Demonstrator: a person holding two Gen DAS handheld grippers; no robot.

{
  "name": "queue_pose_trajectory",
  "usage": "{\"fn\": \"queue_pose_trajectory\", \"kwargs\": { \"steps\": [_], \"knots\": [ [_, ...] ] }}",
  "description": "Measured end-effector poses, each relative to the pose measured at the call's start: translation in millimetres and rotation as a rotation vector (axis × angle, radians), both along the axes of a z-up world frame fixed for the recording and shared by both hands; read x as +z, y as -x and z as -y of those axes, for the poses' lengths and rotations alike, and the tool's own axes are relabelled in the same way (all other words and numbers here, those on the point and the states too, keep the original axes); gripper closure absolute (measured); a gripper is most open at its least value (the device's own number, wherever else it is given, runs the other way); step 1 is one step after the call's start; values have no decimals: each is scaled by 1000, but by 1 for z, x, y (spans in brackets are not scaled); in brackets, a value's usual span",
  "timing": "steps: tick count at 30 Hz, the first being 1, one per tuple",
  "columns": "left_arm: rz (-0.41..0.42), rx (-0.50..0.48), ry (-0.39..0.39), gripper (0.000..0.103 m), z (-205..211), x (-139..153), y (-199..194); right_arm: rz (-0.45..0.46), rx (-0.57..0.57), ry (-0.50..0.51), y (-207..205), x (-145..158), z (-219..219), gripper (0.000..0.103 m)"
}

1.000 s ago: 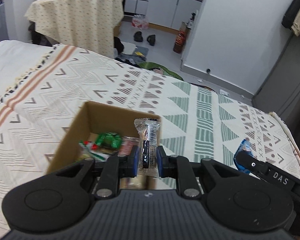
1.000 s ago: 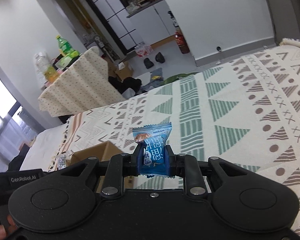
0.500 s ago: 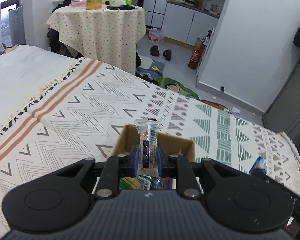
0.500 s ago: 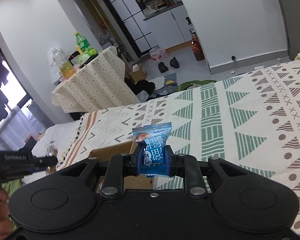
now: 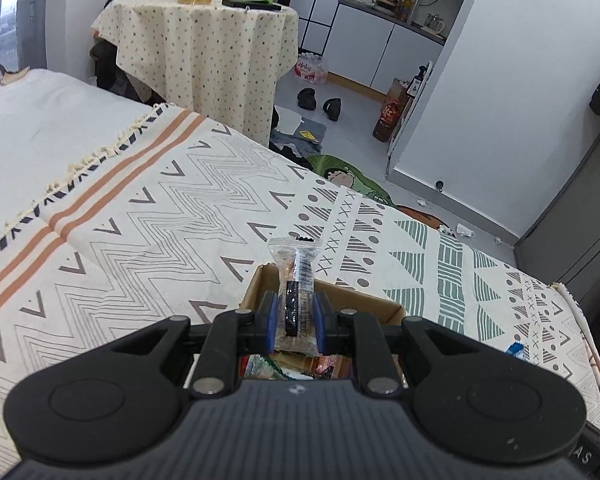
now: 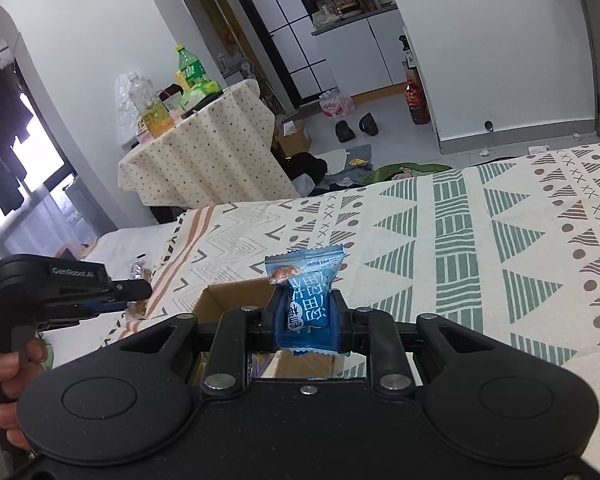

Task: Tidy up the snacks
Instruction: 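Carry the clear bar over the box with the left tool while the right carries the blue packet, then open the left tool to drop the bar while the right drops the blue packet into the box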

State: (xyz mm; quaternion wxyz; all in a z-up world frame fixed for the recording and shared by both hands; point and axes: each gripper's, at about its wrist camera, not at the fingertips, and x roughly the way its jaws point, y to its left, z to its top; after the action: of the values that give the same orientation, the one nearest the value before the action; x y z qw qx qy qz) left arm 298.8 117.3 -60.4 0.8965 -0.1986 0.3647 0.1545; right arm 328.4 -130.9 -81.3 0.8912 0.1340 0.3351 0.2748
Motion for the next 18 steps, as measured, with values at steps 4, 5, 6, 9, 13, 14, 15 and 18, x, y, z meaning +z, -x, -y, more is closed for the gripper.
{"fn": "queue_pose_trajectory", "kwargs": {
  "steps": [4, 5, 6, 9, 13, 14, 15, 18],
  "knots": [
    [-10, -10, 36, 85, -9, -12, -9, -12, -8, 1, -3, -1, -6, 81],
    [-18, -9, 44, 84, -12, -15, -12, -13, -9, 7, -3, -2, -7, 81],
    [-20, -5, 49, 83, -13, -17, -13, -17, -10, 12, -4, -3, -9, 81],
    [-26, -16, 69, 81, -20, -22, -18, -35, -13, 17, -6, -6, -13, 81],
    [-30, -6, 91, 80, -35, -23, -15, -56, -22, 27, -8, -7, -22, 81],
    [-29, 2, 99, 79, -40, -24, -12, -60, -19, 31, -8, -6, -25, 81],
    [-31, 8, 106, 79, -44, -25, -10, -67, -17, 32, -8, -6, -29, 81],
    [-42, 18, 125, 78, -54, -25, -2, -88, -9, 28, -8, -2, -41, 81]
  ]
}}
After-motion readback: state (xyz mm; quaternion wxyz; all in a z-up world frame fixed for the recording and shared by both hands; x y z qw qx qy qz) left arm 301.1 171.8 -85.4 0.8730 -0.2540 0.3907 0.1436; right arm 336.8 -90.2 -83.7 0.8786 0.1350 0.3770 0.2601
